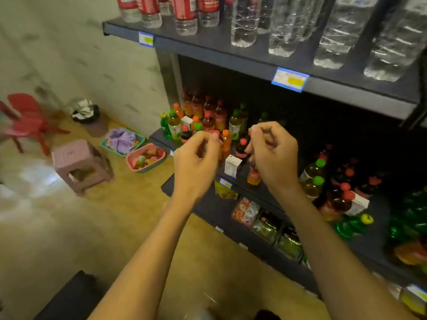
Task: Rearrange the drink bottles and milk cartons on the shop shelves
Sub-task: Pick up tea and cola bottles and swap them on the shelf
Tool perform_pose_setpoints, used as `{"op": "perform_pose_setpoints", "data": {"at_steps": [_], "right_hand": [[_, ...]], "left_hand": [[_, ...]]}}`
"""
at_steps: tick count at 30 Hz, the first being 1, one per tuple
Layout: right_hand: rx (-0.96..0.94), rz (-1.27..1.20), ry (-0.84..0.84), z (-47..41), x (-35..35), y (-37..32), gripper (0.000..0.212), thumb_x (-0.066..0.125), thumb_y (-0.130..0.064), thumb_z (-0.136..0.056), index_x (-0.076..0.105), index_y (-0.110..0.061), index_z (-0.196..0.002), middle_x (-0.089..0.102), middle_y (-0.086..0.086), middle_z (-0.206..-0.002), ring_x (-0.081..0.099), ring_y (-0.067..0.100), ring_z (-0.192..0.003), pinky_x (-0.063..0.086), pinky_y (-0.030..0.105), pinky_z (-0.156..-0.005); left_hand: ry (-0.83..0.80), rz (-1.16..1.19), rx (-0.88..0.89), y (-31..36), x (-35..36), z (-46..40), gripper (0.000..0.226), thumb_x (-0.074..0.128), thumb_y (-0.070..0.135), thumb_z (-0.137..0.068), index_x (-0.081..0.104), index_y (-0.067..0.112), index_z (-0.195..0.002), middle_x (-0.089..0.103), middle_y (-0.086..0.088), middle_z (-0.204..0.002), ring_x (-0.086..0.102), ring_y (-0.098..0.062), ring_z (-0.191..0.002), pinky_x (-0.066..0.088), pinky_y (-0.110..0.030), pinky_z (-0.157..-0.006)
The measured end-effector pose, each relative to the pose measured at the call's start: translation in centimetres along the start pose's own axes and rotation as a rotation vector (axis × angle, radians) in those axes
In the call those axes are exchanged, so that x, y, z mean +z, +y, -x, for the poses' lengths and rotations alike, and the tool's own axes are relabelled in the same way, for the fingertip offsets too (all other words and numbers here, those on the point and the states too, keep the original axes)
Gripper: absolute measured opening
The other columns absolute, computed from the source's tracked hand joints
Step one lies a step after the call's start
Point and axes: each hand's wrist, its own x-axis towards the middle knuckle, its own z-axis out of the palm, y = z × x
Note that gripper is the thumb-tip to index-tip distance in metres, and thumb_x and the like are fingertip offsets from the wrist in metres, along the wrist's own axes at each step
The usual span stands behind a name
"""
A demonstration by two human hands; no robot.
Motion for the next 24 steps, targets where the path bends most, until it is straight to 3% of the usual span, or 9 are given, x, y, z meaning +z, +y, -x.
{"op": "perform_pose_setpoints", "data": {"at_steps": [3, 9, 15, 20, 24], "right_hand": [[0.037, 0.035, 0.014, -1.0, 3.0, 0.8, 0.015, 0.055, -0.015, -0.1, 0.062, -0.014, -0.087, 0.062, 0.002, -0.064, 0.062, 0.02, -0.059, 0.052, 0.039, -0.053], [0.121, 0.054, -0.009, -4.1, 9.5, 3.4, 0.017, 0.056, -0.019, -0.1, 0.062, -0.028, -0.087, 0.063, -0.004, -0.07, 0.063, 0.014, -0.066, 0.05, 0.028, -0.058], [0.197, 0.011, 0.003, -9.9, 17.0, 6.8, 0.016, 0.054, -0.016, -0.1, 0.062, -0.024, -0.088, 0.062, -0.003, -0.067, 0.06, 0.01, -0.061, 0.048, 0.02, -0.053], [0.291, 0.01, 0.004, -15.2, 23.8, 9.9, 0.012, 0.056, -0.02, -0.099, 0.064, -0.023, -0.091, 0.064, 0.0, -0.073, 0.062, 0.013, -0.066, 0.049, 0.023, -0.06], [0.316, -0.023, 0.041, -18.8, 28.4, 10.4, 0.013, 0.054, -0.016, -0.1, 0.064, -0.016, -0.092, 0.063, 0.003, -0.069, 0.06, 0.009, -0.061, 0.046, 0.019, -0.056]], "left_hand": [[-0.004, 0.004, -0.032, -2.8, -1.9, -2.0, 0.022, 0.051, 0.027, -0.099, 0.062, 0.022, -0.08, 0.059, -0.008, -0.065, 0.057, -0.026, -0.06, 0.046, -0.044, -0.053], [-0.058, 0.034, -0.059, -9.0, -4.5, -7.6, 0.024, 0.048, 0.036, -0.097, 0.061, 0.022, -0.082, 0.054, -0.002, -0.061, 0.053, -0.026, -0.055, 0.045, -0.047, -0.05], [-0.05, 0.0, -0.079, -16.2, -6.6, -14.9, 0.029, 0.049, 0.037, -0.096, 0.065, 0.017, -0.082, 0.057, -0.008, -0.062, 0.053, -0.025, -0.054, 0.043, -0.046, -0.05], [-0.052, -0.03, -0.161, -21.7, -9.1, -21.3, 0.024, 0.052, 0.028, -0.097, 0.062, 0.024, -0.076, 0.057, -0.011, -0.061, 0.054, -0.031, -0.051, 0.045, -0.049, -0.048], [-0.088, -0.064, -0.181, -25.3, -11.1, -26.0, 0.037, 0.048, 0.042, -0.094, 0.066, 0.012, -0.082, 0.057, -0.015, -0.06, 0.054, -0.033, -0.052, 0.046, -0.048, -0.049]]}}
